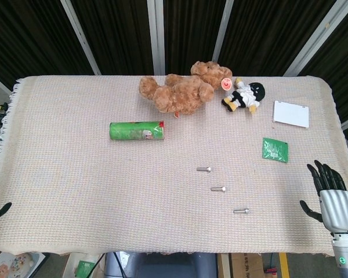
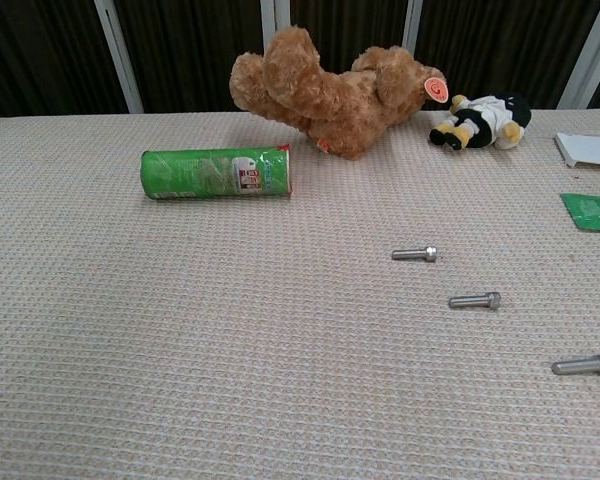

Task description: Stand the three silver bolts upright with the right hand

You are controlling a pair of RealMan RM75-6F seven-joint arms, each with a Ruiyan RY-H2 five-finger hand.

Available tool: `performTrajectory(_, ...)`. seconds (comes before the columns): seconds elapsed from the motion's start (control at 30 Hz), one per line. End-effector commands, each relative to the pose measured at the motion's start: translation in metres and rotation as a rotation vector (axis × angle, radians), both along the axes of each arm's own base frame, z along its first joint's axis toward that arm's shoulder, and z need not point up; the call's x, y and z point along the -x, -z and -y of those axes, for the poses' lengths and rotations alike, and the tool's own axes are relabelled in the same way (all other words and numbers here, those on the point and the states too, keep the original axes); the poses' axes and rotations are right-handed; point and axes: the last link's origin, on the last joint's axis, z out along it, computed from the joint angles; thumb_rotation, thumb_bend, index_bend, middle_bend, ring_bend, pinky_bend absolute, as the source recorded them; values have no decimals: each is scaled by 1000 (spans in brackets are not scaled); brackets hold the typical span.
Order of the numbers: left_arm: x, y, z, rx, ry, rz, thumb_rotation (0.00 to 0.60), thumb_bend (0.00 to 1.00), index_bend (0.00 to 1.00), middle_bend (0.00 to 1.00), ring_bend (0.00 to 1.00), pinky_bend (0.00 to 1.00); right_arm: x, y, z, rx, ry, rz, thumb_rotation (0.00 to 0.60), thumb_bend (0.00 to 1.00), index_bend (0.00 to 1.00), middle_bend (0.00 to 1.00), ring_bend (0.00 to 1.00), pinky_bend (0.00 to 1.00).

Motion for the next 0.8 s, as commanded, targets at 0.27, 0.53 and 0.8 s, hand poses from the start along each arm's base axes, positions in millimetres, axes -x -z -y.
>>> performTrajectory(0.27, 0, -2, 2, -28, -5, -3, 600, 238, 58, 68, 0, 116, -4, 2, -4, -25, -5, 26, 600, 238, 189, 8, 0, 112)
performTrajectory(0.53, 0, 0, 1, -23, -8, -6, 600, 238, 59, 67, 0, 116, -4, 9, -4, -59, 12, 26, 600, 238, 214, 8, 0, 112)
performTrajectory(0.8, -1, 2, 1, -12, -4, -14, 600, 238, 59, 67, 0, 116, -6, 14, -5, -49, 14, 49, 600, 238, 239, 8, 0, 112)
